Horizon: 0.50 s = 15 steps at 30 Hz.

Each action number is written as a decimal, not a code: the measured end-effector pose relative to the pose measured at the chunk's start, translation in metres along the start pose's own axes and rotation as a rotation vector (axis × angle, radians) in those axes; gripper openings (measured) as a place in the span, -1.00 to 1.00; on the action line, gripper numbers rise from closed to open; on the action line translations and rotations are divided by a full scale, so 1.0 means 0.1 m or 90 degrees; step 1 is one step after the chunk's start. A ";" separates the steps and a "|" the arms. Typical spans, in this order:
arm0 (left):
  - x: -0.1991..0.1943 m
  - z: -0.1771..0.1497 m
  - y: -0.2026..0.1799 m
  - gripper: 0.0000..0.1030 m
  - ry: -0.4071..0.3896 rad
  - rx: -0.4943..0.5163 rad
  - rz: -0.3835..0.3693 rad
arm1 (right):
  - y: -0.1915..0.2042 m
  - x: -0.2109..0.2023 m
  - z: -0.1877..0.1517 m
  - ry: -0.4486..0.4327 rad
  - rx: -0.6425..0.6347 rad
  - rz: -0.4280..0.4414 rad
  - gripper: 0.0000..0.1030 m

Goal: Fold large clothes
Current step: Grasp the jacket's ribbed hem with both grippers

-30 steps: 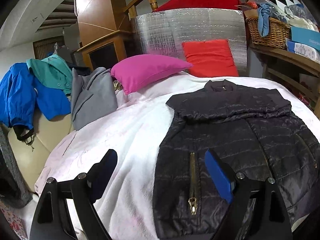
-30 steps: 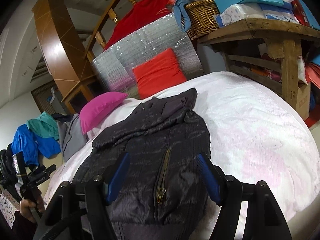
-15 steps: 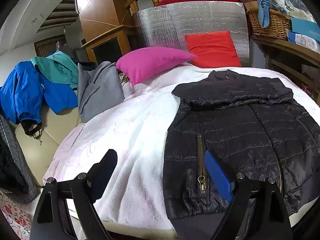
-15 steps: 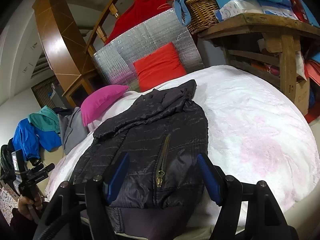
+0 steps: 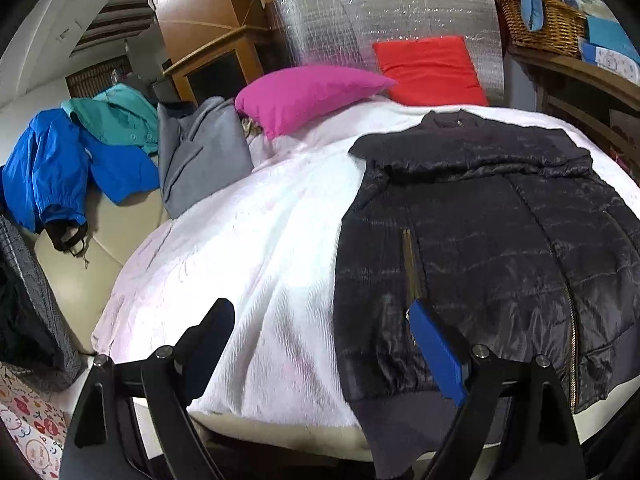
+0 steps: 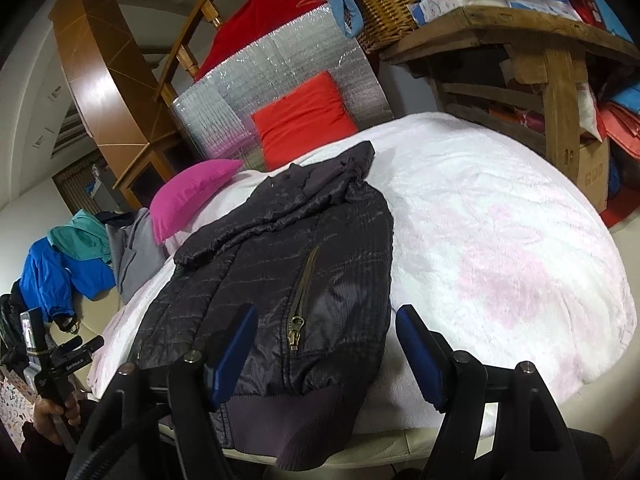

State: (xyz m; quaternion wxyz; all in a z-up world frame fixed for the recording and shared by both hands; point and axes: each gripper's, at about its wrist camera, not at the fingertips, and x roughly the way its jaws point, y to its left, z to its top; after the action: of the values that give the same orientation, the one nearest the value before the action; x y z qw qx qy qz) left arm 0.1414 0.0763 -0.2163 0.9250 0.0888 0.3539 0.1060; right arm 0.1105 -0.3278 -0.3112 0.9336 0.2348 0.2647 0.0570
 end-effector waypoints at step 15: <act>0.55 -0.30 0.31 0.73 0.202 -0.139 -0.083 | -0.10 0.29 -0.08 0.088 0.054 -0.034 0.52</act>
State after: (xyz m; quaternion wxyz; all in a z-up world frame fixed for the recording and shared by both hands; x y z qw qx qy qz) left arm 0.1571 0.1231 -0.2656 0.8667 -0.0528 0.4866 0.0961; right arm 0.1307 -0.3271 -0.3352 0.9036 0.2624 0.3366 0.0365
